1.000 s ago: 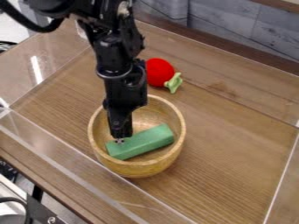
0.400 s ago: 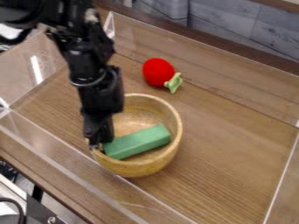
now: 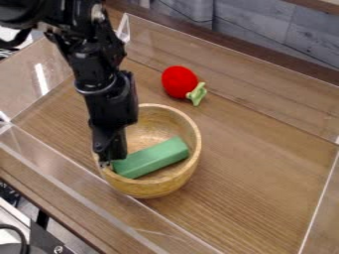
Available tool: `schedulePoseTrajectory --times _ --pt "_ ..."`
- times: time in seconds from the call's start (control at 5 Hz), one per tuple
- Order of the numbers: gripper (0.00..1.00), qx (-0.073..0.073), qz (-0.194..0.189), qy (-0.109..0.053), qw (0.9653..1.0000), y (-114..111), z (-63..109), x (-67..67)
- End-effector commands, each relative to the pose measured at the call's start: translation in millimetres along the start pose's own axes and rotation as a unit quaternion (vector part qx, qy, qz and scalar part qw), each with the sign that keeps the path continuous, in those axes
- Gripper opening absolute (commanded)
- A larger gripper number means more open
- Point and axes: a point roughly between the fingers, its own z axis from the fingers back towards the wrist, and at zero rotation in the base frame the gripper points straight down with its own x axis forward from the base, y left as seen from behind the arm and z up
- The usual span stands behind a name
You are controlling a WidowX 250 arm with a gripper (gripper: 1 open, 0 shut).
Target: Remove the green stick from the brown bowl and put it on the table
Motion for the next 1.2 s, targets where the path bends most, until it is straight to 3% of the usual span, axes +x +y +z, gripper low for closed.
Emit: schedulePoseTrajectory --times 0.0,0.4,0.6,0.8,1.0 --pt "0.00 0.033 0.015 -0.017 0.9992 6 22.3 10.1" --pt "0.00 0.055 0.070 -0.037 0.9954 23 47.6 14.0" --pt "0.00 0.058 0.069 -0.041 0.9950 21 55.7 15.9" --pt "0.00 0.053 0.058 -0.040 0.9961 15 51.5 18.5" --pt "1.00 0.048 0.053 -0.037 0.9968 20 54.2 11.7"
